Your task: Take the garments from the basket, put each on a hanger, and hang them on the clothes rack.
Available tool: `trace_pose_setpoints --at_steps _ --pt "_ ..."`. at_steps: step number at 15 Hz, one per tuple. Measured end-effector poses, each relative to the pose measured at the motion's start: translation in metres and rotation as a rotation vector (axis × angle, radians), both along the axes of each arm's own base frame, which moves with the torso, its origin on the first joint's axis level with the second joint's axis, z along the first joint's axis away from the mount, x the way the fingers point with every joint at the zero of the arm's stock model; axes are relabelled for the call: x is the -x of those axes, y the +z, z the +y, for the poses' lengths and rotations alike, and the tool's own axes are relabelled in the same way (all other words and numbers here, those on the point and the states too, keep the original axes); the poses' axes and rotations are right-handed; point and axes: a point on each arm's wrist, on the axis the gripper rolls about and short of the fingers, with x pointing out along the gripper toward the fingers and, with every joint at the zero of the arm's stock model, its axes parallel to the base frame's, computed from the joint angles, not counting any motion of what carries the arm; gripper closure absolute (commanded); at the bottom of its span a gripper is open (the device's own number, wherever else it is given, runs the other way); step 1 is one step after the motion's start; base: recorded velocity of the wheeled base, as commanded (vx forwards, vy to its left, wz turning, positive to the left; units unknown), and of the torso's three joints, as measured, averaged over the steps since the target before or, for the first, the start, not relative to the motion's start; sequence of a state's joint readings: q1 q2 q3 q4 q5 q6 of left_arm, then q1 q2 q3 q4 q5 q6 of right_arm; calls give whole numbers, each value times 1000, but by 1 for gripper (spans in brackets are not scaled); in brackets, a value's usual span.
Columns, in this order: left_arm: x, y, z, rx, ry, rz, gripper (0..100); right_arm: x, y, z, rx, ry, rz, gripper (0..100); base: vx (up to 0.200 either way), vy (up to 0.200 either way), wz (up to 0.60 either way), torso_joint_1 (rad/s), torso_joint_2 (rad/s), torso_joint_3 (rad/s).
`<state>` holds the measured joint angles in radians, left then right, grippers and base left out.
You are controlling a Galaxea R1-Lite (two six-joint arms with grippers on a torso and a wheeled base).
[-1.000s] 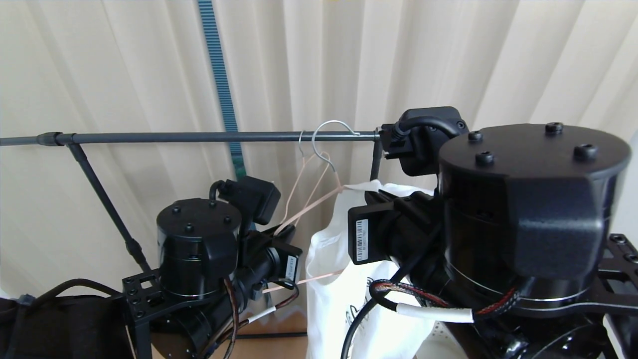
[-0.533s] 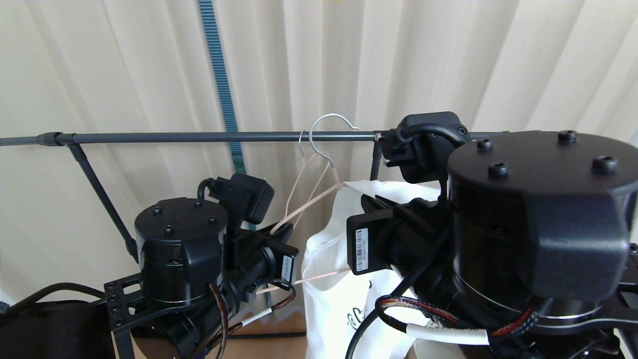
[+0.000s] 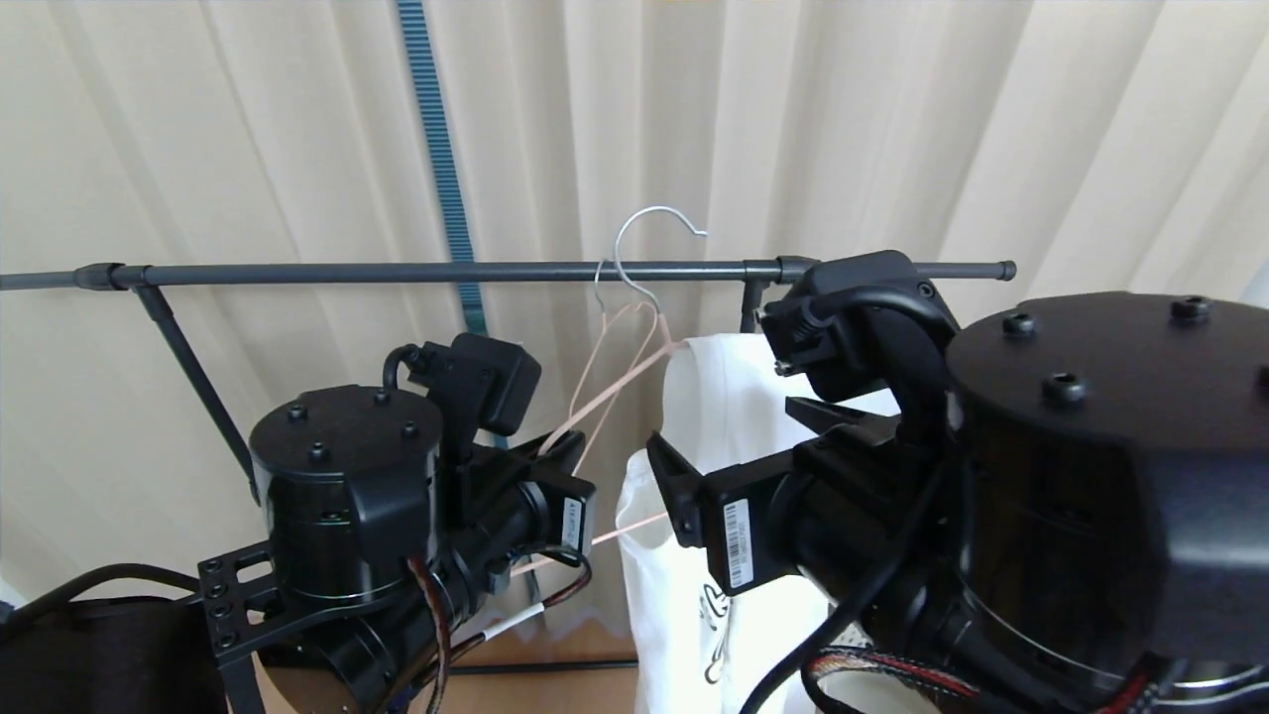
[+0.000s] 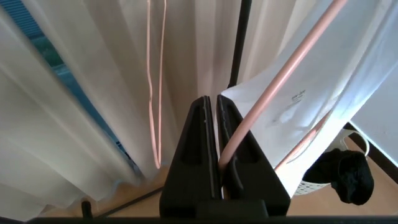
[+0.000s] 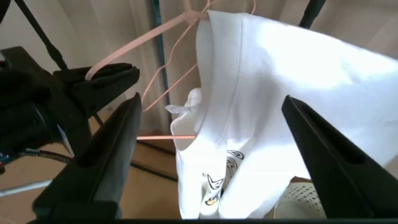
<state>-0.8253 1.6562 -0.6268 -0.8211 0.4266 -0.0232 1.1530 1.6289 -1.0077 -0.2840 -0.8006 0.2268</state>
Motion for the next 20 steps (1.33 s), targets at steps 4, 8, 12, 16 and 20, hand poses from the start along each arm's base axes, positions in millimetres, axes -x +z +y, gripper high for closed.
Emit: trace_pose_setpoints --at_steps 4,8,12,16,20 --pt "2 -6 4 -13 -11 15 100 12 10 -32 107 87 -50 0 0 0 0 0 0 0" --pt "4 -13 10 -28 -88 4 100 3 10 -86 341 326 -24 0 0 0 0 0 0 0" --pt "11 -26 21 -68 -164 -20 100 -9 31 -127 451 581 70 0 0 0 0 0 0 0" --pt "20 -36 31 -111 -251 -59 100 -30 50 -143 489 864 150 0 0 0 0 0 0 0" --pt "28 -40 33 -114 -290 -66 100 -61 55 -141 517 972 231 0 0 0 0 0 0 0"
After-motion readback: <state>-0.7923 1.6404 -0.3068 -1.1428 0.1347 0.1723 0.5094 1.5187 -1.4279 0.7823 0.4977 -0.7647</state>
